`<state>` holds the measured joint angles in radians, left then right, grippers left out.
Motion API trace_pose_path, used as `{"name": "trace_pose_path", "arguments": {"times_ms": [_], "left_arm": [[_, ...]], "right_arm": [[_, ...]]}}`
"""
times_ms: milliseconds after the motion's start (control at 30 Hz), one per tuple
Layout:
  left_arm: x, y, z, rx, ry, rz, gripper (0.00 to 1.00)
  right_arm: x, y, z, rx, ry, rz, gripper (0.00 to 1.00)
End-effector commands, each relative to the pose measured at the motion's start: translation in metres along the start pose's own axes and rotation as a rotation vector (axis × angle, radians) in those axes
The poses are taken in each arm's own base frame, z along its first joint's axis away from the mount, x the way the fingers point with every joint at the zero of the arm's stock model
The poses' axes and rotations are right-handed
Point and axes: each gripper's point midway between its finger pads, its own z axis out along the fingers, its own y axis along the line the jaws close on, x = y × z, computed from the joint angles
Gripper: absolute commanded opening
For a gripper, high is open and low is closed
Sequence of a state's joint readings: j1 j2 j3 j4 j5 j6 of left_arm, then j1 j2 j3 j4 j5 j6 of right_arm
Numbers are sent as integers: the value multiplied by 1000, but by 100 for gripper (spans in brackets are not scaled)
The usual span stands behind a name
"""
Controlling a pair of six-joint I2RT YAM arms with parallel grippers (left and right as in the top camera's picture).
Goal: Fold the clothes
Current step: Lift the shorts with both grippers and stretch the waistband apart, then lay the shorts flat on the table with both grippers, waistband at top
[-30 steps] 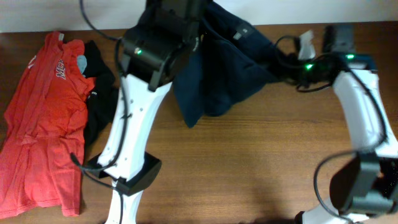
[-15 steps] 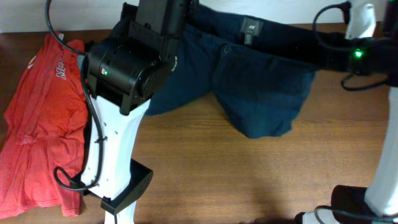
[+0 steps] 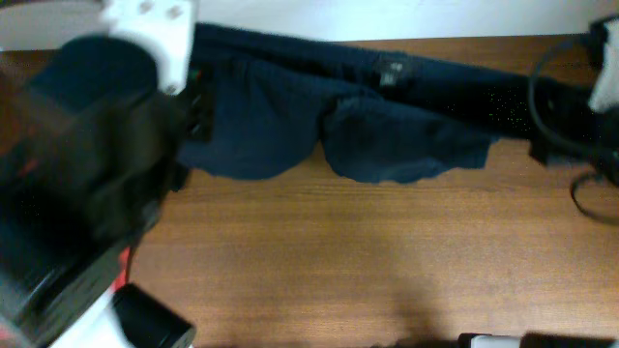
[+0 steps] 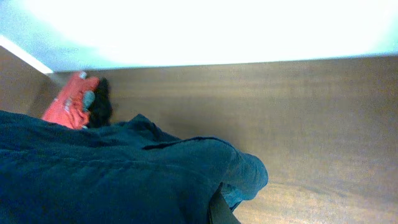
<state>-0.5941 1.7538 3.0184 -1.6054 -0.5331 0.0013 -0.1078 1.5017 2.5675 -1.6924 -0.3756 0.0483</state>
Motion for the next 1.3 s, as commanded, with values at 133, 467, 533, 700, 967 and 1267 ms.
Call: {"name": "trace_pose_path", "arguments": {"times_ms": [133,467,533,700,967,1267], "left_arm": [[5,44,-53,-59,-54,-122,1],[25,24,-16,-70,78,-130,1],[34,20,0,-110,132,-129,1],[68,12,48,-232,283,-144,1],[125,7,139,-359,470,-150,1],[175,-10,252,-403,490,-182,1]], "right_arm": [[8,1,-76,148,-191,-3,4],[17,-9,-55,154,-109,49,4],[21,-18,-32,159,-33,73,4],[38,-46,35,175,183,140,4],[50,-87,139,183,391,188,4],[67,-131,257,173,496,219,4]]}}
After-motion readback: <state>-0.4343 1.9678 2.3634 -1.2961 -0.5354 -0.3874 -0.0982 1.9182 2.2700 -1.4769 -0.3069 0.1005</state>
